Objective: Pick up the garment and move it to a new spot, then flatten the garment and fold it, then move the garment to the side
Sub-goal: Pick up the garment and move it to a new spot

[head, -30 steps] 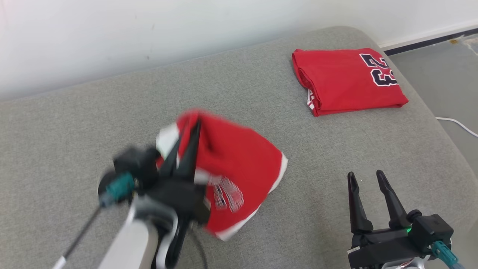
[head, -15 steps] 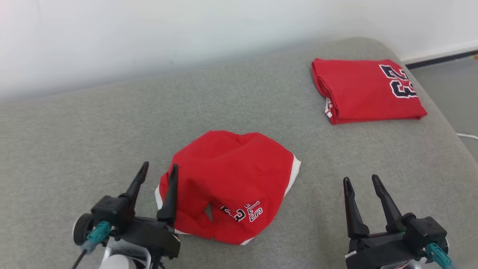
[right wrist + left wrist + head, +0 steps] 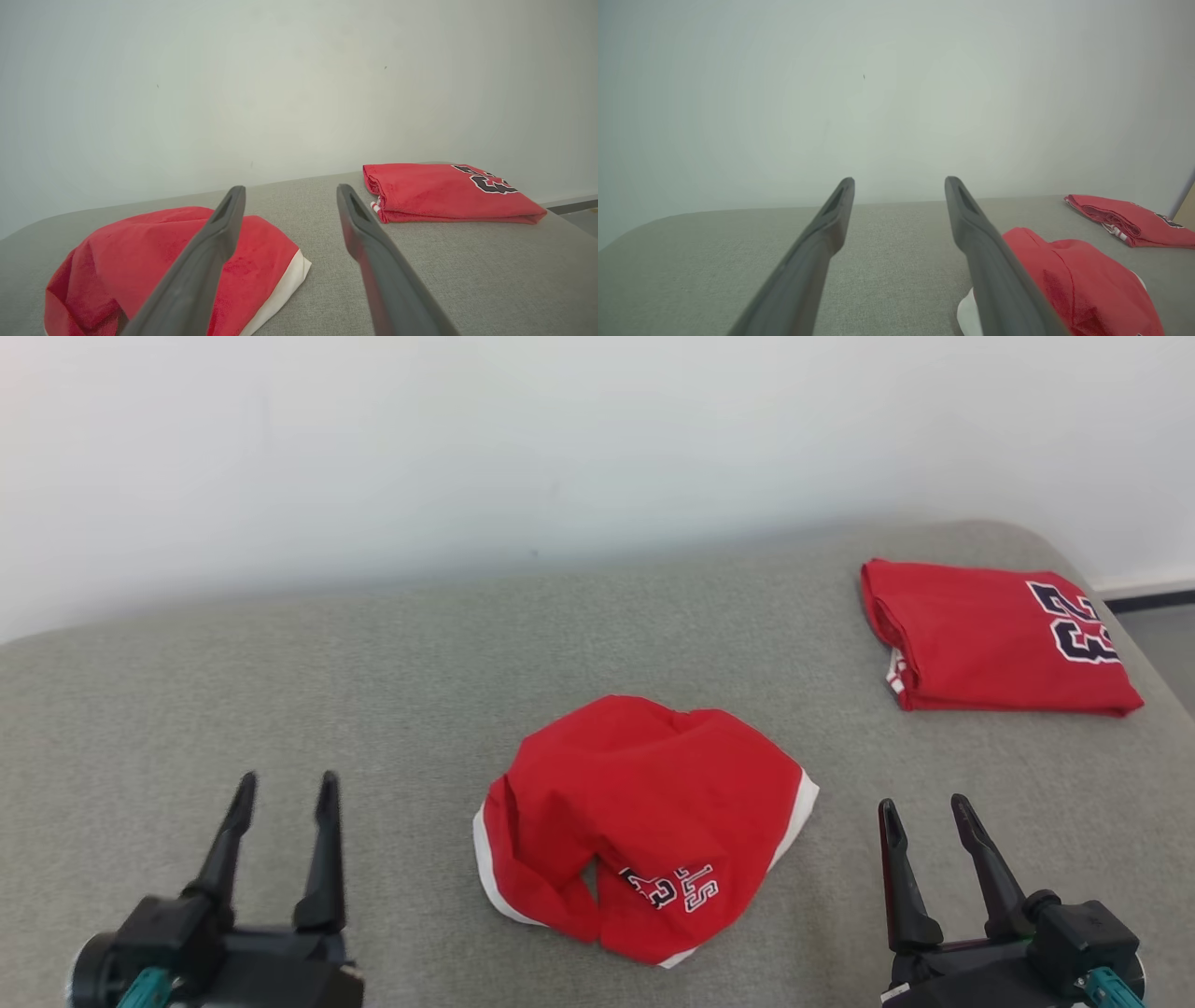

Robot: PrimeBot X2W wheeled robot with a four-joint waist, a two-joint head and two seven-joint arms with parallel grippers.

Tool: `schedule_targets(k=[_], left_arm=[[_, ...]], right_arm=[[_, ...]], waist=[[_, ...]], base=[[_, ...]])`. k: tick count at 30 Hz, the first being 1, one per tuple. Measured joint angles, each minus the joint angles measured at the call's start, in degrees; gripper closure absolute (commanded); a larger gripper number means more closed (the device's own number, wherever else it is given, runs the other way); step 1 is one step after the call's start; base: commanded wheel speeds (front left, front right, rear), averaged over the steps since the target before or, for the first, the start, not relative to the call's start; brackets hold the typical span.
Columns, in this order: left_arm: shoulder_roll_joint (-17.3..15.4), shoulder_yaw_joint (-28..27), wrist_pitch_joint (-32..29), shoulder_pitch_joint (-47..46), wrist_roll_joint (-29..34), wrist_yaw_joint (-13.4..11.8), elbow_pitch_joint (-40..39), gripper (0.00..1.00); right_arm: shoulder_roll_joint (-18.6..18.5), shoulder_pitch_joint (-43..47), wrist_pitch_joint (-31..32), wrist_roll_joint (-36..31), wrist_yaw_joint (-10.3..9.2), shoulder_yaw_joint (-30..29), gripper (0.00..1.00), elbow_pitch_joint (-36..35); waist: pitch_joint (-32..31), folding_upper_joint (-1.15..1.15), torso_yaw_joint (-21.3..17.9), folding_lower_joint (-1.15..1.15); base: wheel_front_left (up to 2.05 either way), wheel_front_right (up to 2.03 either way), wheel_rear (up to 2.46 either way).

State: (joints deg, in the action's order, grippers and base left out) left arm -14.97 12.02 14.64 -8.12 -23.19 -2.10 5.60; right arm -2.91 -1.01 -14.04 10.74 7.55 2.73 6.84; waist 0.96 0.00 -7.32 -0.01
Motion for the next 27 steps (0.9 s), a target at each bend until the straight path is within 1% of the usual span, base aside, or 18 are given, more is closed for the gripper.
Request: schedule_targets(k=[4, 9, 12, 17, 27], left_arm=[[-1.48, -2.31, 0.24, 4.09, 0.07, -0.43, -3.02, 0.0], [-1.57, -5.06, 0.4, 8.51, -0.16, -0.74, -6.19, 0.0], [-0.56, -6.37, 0.4, 10.67, -0.16, -0.69, -7.25, 0.0], [2.0, -7.9, 0.4, 13.35, 0.32, 0.11, -7.75, 0.0], [5.72, -11.26, 0.4, 14.93, 3.07, 3.24, -7.35, 0.0]], right_arm=[[0.01, 0.46, 0.36, 0.25, 0.0, -0.3, 0.0, -0.6], [0.0, 1.24, 0.41, 0.45, 0.0, -0.53, 0.0, -0.75], [0.01, 1.8, 0.41, 0.77, 0.0, -0.45, 0.0, -0.62], [0.0, 2.52, 0.37, 0.87, 0.0, -0.43, 0.0, -0.21], [0.0, 3.31, 0.08, 1.29, 0.0, -0.62, 0.0, 0.67]], waist=[[-1.26, 0.0, 1.55, 0.0], [-2.29, 0.0, 2.9, 0.0], [-2.57, 0.0, 3.41, 0.0], [-2.56, 0.0, 3.95, 0.0], [-2.47, 0.0, 4.74, 0.01]], base=[[0.0, 0.0, 0.0], [0.0, 0.0, 0.0], [0.0, 0.0, 0.0], [0.0, 0.0, 0.0], [0.0, 0.0, 0.0]])
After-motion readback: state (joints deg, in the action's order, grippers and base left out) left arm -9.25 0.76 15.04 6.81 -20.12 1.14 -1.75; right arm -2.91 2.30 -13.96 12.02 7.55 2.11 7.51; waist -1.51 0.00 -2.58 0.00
